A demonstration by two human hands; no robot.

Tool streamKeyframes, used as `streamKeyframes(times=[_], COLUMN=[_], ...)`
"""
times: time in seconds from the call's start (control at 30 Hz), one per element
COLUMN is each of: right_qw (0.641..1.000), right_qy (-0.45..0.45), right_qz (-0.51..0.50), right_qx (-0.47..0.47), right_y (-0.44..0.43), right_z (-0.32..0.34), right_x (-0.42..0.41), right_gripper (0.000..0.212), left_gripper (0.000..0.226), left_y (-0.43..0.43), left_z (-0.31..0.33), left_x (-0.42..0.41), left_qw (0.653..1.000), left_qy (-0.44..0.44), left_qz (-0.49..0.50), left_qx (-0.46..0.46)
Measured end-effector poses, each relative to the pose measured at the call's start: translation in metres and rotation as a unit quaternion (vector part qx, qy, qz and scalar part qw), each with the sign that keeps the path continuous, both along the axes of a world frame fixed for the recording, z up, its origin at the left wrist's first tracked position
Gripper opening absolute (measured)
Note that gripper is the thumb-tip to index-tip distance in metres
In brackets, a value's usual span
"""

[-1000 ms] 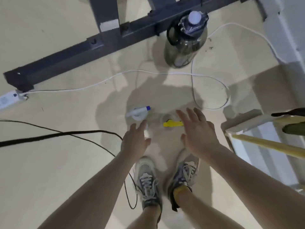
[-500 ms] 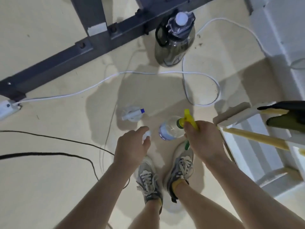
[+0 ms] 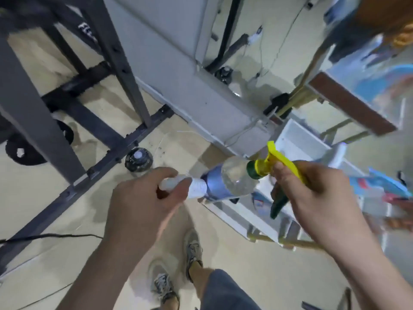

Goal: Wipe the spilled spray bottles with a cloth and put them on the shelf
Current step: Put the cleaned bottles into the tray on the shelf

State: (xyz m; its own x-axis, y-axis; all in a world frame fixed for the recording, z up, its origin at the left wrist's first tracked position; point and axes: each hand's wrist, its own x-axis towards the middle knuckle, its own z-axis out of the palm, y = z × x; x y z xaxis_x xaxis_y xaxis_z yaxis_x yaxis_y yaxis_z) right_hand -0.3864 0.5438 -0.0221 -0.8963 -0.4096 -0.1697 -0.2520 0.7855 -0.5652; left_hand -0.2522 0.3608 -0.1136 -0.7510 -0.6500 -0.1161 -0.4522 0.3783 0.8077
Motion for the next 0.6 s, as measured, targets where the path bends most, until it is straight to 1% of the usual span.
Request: streamKeyframes(times=[0.07,0.17,0.23,0.27,0.3,0.37,0.43,0.53,0.6], right_qw=[0.999,0.996,0.991,0.987,0.983,0.978,0.978,0.986,0.991], right_qy=[0.019,0.049,0.068,0.081,0.091,0.100,0.099,0.082,0.061], right_qz=[-0.035,-0.074,-0.110,-0.130,-0.149,-0.173,-0.173,-0.146,-0.116], right_qx=[-0.015,-0.020,-0.034,-0.040,-0.047,-0.061,-0.057,-0.026,0.018], right_y=[0.017,0.044,0.060,0.066,0.073,0.082,0.089,0.097,0.105], right_z=[0.041,0.078,0.088,0.090,0.088,0.085,0.077,0.062,0.048], right_x=[-0.022,-0.062,-0.091,-0.107,-0.124,-0.154,-0.182,-0.219,-0.242], right_gripper=[0.046,0.044,0.042,0.042,0.044,0.050,0.054,0.043,0.039], left_gripper=[0.018,0.025,0.037,0.040,0.035,0.021,0.019,0.016,0.019], left_y=[0.010,0.033,0.050,0.058,0.066,0.081,0.094,0.108,0.116], left_z=[0.036,0.069,0.076,0.079,0.083,0.086,0.082,0.065,0.051], left_x=[-0.025,-0.066,-0.093,-0.106,-0.118,-0.143,-0.168,-0.210,-0.239], left_qw=[0.998,0.991,0.977,0.969,0.969,0.975,0.974,0.967,0.960], left_qy=[0.027,0.040,0.071,0.097,0.101,0.066,0.043,0.078,0.059], left_qz=[-0.057,-0.113,-0.141,-0.154,-0.157,-0.175,-0.195,-0.209,-0.235], left_qx=[-0.027,-0.056,-0.140,-0.166,-0.162,-0.123,-0.105,-0.120,-0.142])
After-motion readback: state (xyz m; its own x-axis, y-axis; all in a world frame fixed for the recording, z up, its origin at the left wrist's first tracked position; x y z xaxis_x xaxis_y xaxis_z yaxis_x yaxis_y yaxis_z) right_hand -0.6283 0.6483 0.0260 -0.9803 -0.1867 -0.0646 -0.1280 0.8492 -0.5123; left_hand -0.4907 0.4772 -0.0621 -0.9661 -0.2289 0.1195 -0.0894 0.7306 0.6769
